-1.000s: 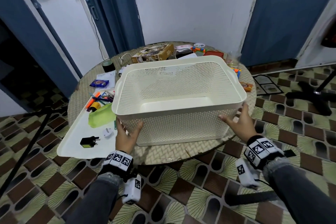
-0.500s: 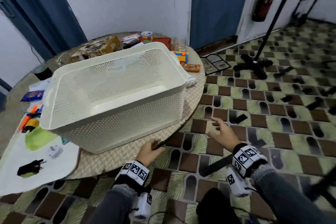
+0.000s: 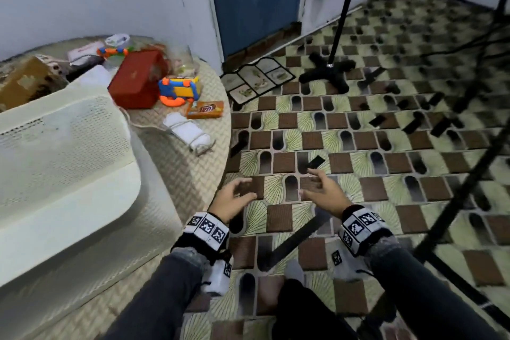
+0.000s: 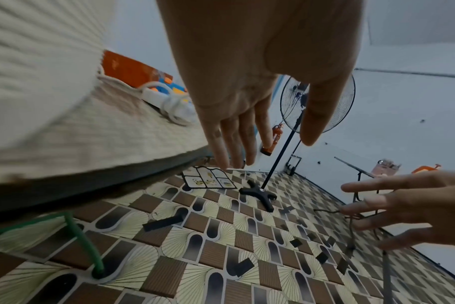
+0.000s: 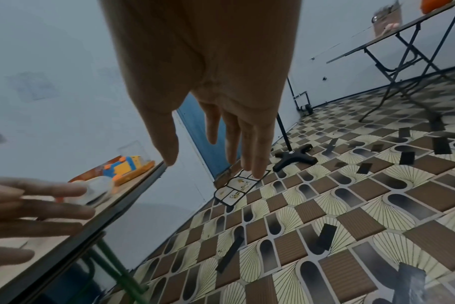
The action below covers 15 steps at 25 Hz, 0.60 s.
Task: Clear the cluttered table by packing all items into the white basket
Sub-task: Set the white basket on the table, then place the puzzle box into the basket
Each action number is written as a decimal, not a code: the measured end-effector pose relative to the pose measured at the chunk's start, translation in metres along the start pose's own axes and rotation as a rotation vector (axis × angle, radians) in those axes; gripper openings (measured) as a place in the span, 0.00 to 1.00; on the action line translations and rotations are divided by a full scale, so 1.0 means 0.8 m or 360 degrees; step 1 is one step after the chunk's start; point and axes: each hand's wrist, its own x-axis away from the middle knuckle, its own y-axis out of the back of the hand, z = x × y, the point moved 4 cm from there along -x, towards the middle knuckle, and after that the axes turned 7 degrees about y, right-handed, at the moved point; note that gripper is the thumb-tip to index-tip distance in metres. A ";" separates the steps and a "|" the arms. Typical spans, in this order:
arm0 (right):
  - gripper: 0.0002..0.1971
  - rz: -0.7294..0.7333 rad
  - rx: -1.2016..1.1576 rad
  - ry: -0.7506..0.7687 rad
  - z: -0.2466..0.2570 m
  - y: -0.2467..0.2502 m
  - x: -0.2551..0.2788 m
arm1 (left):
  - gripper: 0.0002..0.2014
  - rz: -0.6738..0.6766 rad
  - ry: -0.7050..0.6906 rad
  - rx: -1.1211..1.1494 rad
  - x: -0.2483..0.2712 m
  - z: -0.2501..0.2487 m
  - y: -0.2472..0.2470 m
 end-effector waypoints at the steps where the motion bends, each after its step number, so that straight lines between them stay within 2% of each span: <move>1: 0.33 0.0011 -0.0012 -0.0031 -0.007 0.020 -0.018 | 0.18 0.0018 0.0007 0.0009 -0.022 -0.017 -0.013; 7: 0.31 0.0052 0.0037 -0.0065 -0.028 0.113 -0.114 | 0.18 0.0049 0.0027 0.0025 -0.128 -0.114 -0.054; 11: 0.29 0.0078 -0.0016 -0.0058 -0.025 0.128 -0.177 | 0.22 0.0018 0.0041 0.0065 -0.187 -0.145 -0.048; 15: 0.28 0.0146 0.0004 -0.0011 -0.005 0.127 -0.263 | 0.17 0.0004 0.0083 0.0097 -0.260 -0.171 -0.031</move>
